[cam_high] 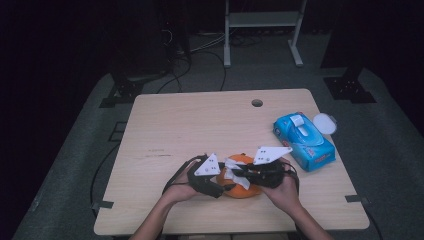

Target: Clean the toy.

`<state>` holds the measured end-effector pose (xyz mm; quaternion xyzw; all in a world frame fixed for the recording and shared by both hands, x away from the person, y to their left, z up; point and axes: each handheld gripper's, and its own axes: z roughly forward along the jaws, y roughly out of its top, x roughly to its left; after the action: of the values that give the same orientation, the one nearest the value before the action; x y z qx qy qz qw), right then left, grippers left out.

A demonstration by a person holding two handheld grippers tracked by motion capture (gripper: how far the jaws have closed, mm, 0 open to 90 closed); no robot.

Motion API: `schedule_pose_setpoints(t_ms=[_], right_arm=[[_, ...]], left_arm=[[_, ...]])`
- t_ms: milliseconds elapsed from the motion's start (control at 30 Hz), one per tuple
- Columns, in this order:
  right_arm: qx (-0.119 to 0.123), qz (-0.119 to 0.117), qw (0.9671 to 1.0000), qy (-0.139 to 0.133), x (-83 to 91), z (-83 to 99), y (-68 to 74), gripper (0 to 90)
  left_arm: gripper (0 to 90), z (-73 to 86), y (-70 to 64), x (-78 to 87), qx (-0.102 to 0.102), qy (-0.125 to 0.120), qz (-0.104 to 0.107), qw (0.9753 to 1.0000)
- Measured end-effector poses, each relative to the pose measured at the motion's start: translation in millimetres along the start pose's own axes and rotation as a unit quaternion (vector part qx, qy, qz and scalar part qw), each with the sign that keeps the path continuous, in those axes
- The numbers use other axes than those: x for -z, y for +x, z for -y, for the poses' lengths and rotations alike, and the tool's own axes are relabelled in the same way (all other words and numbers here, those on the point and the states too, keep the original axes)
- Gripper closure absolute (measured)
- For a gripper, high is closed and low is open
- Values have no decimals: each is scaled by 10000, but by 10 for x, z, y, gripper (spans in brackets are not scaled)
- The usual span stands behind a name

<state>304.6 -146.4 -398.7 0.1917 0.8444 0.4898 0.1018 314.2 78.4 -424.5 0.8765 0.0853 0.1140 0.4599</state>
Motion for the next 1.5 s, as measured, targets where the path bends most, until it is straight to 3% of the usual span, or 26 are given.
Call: schedule_pose_setpoints(t_ms=[267, 333, 467, 567, 667, 767, 867, 933, 1000, 1100, 1267, 1367, 1500], right_arm=[[-289, 363, 9989, -1, 86, 92, -203, 814], [-445, 268, 9986, -107, 102, 108, -228, 813], [-285, 57, 9994, -166, 47, 44, -132, 810], [-321, 58, 9994, -128, 39, 51, -159, 812], [-389, 265, 9989, 39, 64, 118, -245, 813], [-649, 285, 9975, 46, 92, 205, -334, 813], [-615, 309, 9976, 61, 67, 195, -294, 814], [-595, 303, 9978, 52, 48, 183, -272, 814], [-638, 160, 9978, -30, 21, 173, -258, 813], [-509, 170, 9986, 25, 1, 134, -203, 812], [-522, 216, 9984, 88, 30, 168, -241, 813], [-606, 245, 9978, 126, 53, 212, -271, 813], [-629, 261, 9976, 136, 57, 216, -255, 812]], left_arm=[[312, 33, 16, 0, 53, -107, 67, 9999], [313, 18, -5, -13, -35, -113, 105, 9999], [313, 18, -21, -13, -151, -17, 149, 9998], [316, 52, 9, 1, -20, -37, 167, 9999], [317, 110, 60, 15, 149, -51, 177, 9997], [312, 134, 84, 28, 220, -56, 207, 9995], [239, 75, 97, 55, 265, 7, 154, 9995], [223, 26, 110, 99, 343, -221, 84, 9991], [266, -16, 85, 110, 292, -419, 77, 9987], [341, 3, 65, 68, 153, -262, 34, 9995], [374, 156, 206, 113, 546, -233, 30, 9982], [377, 224, 259, 135, 683, -245, 11, 9974], [350, 164, 236, 142, 593, -293, 55, 9978]])
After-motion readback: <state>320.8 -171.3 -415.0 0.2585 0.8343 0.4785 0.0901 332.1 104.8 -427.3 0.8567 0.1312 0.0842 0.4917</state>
